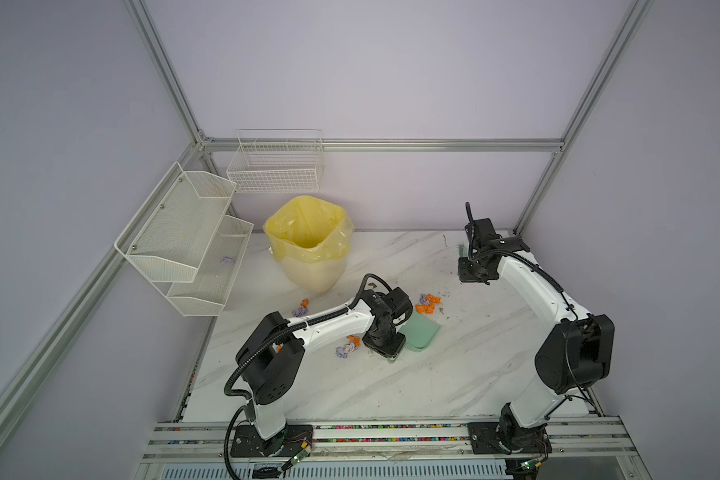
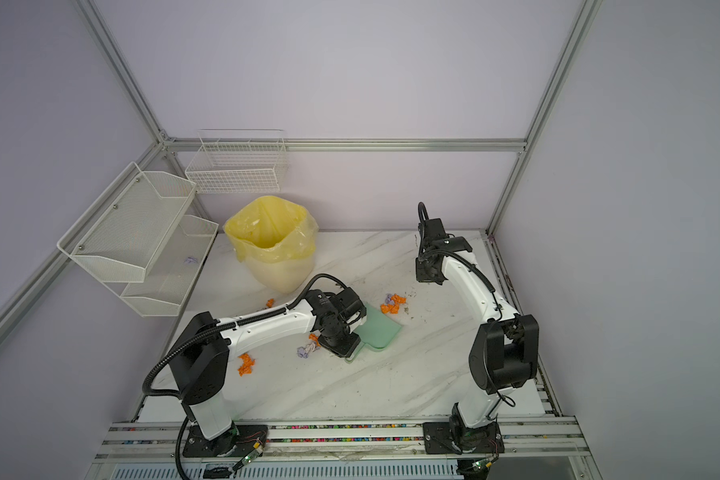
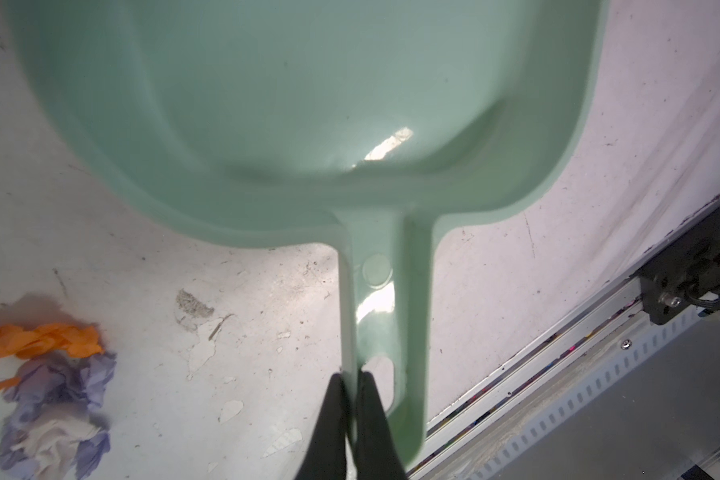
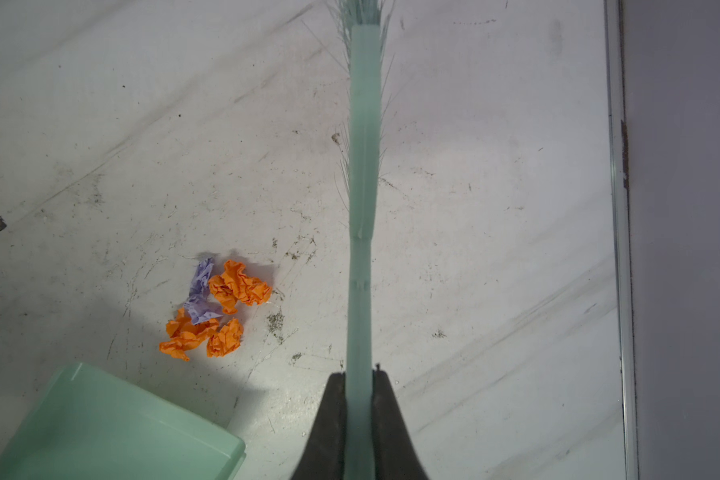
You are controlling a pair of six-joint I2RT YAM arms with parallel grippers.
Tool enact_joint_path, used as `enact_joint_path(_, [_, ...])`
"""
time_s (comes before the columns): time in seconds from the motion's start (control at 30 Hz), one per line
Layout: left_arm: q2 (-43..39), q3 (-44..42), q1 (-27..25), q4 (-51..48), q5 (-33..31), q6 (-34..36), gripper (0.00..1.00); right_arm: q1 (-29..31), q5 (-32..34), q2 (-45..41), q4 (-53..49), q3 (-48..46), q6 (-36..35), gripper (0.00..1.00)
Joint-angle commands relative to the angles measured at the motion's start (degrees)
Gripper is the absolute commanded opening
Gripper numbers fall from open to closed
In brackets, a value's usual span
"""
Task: Sweep away the paper scraps from the table
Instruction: 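Bring the brush behind the scraps beside the dustpan with the right gripper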
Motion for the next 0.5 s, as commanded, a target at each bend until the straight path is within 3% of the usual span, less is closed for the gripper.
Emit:
enact_joint_path(0.0, [0.5, 2.3, 0.9, 0.0, 1.8, -0.5, 0.0, 1.4, 1.5, 0.3, 0.6, 2.0, -2.3, 0.0])
enact_joint_path(0.47, [4.2, 6.9, 3.8, -2.3, 4.3, 1.1, 0.0, 7.8, 5.1, 4.8, -1.5, 3.7, -4.5, 0.0])
